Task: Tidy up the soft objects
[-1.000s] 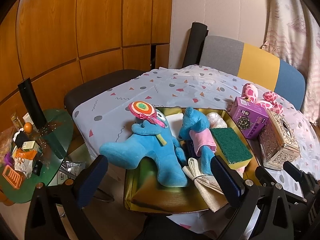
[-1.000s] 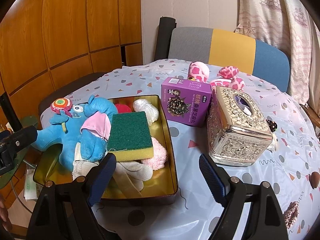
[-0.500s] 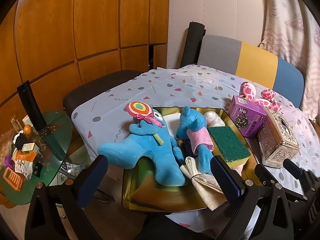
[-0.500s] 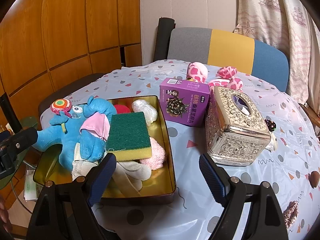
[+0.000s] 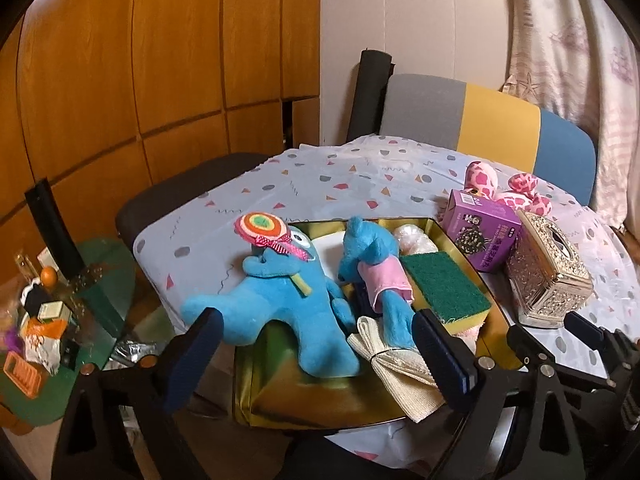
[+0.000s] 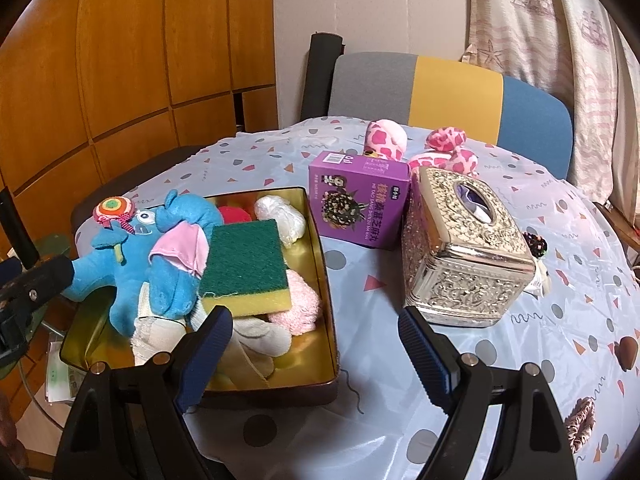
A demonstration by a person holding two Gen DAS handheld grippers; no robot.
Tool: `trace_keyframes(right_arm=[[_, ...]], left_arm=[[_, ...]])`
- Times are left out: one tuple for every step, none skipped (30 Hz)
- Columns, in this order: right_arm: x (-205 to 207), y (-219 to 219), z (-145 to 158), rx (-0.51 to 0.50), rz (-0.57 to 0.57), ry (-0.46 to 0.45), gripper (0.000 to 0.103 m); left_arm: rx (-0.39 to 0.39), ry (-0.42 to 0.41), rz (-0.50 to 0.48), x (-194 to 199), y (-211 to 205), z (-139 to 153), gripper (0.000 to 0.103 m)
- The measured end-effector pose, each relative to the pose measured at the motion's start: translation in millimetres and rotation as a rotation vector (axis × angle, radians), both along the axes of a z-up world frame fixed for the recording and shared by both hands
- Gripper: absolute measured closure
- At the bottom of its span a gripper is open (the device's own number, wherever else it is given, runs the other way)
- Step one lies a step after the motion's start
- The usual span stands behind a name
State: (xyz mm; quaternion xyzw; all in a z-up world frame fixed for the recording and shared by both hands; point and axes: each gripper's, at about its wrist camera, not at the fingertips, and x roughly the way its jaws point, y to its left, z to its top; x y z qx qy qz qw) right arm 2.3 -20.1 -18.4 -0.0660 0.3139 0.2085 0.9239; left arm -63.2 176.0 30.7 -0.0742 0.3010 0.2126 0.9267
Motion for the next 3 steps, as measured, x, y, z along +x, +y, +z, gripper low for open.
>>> trace_keyframes(right_arm=[[0.3, -0.7, -0.7, -0.001, -0.004, 0.001, 0.017], [1.3, -2.1, -1.5, -0.002, -0.009, 0.004, 0.017], [2.1, -4.3, -1.8, 0.002, -0.016, 0.007, 0.017]], left_arm=[[-0.004, 0.003, -0.005, 1.0, 0.1, 0.2, 0.008], [-0.006, 0.006, -0.009, 1.7, 0.0, 0.5, 0.008], [-0.013, 0.008, -0.02, 2.6, -0.5, 0.9, 0.007]])
